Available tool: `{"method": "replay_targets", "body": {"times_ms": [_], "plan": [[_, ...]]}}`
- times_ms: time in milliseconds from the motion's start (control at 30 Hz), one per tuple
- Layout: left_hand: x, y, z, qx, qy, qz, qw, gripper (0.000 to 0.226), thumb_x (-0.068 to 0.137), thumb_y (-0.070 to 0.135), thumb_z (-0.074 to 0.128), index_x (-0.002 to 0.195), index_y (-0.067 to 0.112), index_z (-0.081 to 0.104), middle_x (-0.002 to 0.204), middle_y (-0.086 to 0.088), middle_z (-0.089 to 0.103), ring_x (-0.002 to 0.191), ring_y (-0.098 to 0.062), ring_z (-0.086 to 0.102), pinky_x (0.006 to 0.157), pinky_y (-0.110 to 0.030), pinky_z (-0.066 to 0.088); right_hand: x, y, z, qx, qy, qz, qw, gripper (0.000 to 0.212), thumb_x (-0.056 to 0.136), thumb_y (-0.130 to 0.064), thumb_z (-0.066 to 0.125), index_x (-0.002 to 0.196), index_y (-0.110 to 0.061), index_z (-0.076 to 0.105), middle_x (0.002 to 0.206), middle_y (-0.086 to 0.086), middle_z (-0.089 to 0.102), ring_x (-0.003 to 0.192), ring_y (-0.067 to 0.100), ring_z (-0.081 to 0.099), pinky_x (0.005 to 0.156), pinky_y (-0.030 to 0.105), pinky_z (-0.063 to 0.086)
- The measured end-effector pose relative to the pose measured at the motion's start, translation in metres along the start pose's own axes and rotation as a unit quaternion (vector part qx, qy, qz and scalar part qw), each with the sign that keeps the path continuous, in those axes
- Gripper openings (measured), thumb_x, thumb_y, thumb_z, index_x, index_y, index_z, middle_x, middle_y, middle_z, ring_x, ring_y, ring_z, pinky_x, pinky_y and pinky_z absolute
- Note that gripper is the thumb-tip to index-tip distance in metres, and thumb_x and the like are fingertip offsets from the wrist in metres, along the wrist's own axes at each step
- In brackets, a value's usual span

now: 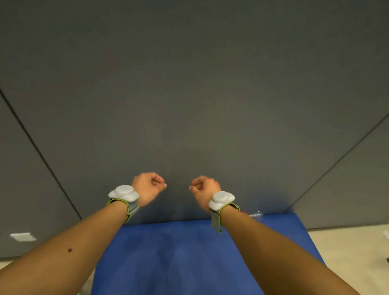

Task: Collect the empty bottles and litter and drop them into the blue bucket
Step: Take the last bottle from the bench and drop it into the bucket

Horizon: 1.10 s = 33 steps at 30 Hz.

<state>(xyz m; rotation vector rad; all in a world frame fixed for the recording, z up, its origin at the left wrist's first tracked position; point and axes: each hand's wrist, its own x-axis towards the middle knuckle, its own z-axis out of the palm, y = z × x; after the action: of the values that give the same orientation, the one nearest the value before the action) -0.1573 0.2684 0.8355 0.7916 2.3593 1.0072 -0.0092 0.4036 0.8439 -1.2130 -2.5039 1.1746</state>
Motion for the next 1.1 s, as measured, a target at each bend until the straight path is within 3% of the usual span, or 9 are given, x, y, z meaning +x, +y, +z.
{"method": "replay_targets", "body": {"times_ms": [233,433,500,567,667,767,1000,1100], "plan": [[-0.002,0.039,0.089,0.021,-0.074,0.02,0.997,0.012,0.077,0.024,0.073,0.087,0.017,0.074,0.078,-0.002,0.074,0.079,-0.015,0.069,0.08,-0.022,0.05,-0.008,0.101,-0.048,0.013,0.045,0.089,0.995,0.021,0.084,-0.027,0.063,0.102,-0.018,0.067,0.095,0.001,0.073,0.095,0.021,0.067,0.088,0.028,0.052],[0.026,0.062,0.183,0.054,-0.137,0.01,0.989,0.008,0.078,0.024,0.072,0.085,0.021,0.072,0.075,0.002,0.071,0.075,-0.011,0.065,0.068,-0.015,0.043,0.015,0.203,-0.074,0.038,0.041,0.148,0.987,0.013,0.084,-0.022,0.062,0.098,-0.02,0.063,0.08,-0.005,0.063,0.082,0.015,0.061,0.084,0.027,0.053],[0.044,0.063,0.222,0.053,-0.147,-0.005,0.988,0.005,0.078,0.024,0.072,0.083,0.023,0.071,0.072,0.005,0.07,0.072,-0.01,0.064,0.059,-0.008,0.04,0.033,0.241,-0.076,0.024,0.021,0.169,0.985,0.017,0.085,-0.02,0.059,0.101,-0.019,0.064,0.082,-0.004,0.063,0.088,0.019,0.064,0.079,0.022,0.049],[0.06,0.06,0.258,0.051,-0.159,-0.022,0.986,0.004,0.078,0.024,0.071,0.081,0.024,0.07,0.069,0.008,0.068,0.07,-0.008,0.064,0.055,-0.003,0.037,0.052,0.274,-0.075,0.0,-0.003,0.181,0.983,0.022,0.084,-0.021,0.058,0.104,-0.017,0.065,0.084,-0.003,0.066,0.094,0.022,0.065,0.081,0.024,0.051],[0.096,0.044,0.33,0.046,-0.177,-0.043,0.982,0.01,0.077,0.023,0.071,0.073,0.029,0.065,0.068,0.01,0.068,0.075,-0.011,0.067,0.063,-0.01,0.045,0.097,0.334,-0.061,-0.027,-0.034,0.177,0.983,0.025,0.083,-0.021,0.058,0.106,-0.014,0.065,0.095,0.004,0.071,0.099,0.026,0.065,0.088,0.032,0.052],[0.126,0.02,0.391,0.043,-0.187,-0.059,0.98,0.012,0.078,0.024,0.071,0.071,0.031,0.063,0.071,0.008,0.068,0.076,-0.01,0.066,0.071,-0.016,0.046,0.141,0.387,-0.043,-0.062,-0.043,0.154,0.985,0.031,0.083,-0.022,0.059,0.113,-0.016,0.063,0.112,0.004,0.068,0.107,0.024,0.063,0.091,0.027,0.049],[0.188,-0.055,0.5,0.065,-0.183,-0.078,0.978,0.004,0.079,0.024,0.071,0.079,0.026,0.067,0.072,0.007,0.067,0.076,-0.008,0.063,0.071,-0.015,0.041,0.234,0.503,0.019,-0.179,-0.073,0.107,0.975,0.048,0.079,-0.021,0.059,0.126,-0.02,0.05,0.128,0.004,0.053,0.123,0.028,0.048,0.1,0.037,0.043],[0.206,-0.081,0.525,0.073,-0.182,-0.084,0.977,0.012,0.079,0.023,0.071,0.073,0.029,0.063,0.063,0.015,0.061,0.073,-0.008,0.06,0.07,-0.015,0.04,0.257,0.54,0.042,-0.252,-0.101,0.069,0.96,0.07,0.065,-0.016,0.064,0.131,-0.021,0.042,0.134,0.001,0.046,0.128,0.028,0.042,0.105,0.036,0.037]]}}
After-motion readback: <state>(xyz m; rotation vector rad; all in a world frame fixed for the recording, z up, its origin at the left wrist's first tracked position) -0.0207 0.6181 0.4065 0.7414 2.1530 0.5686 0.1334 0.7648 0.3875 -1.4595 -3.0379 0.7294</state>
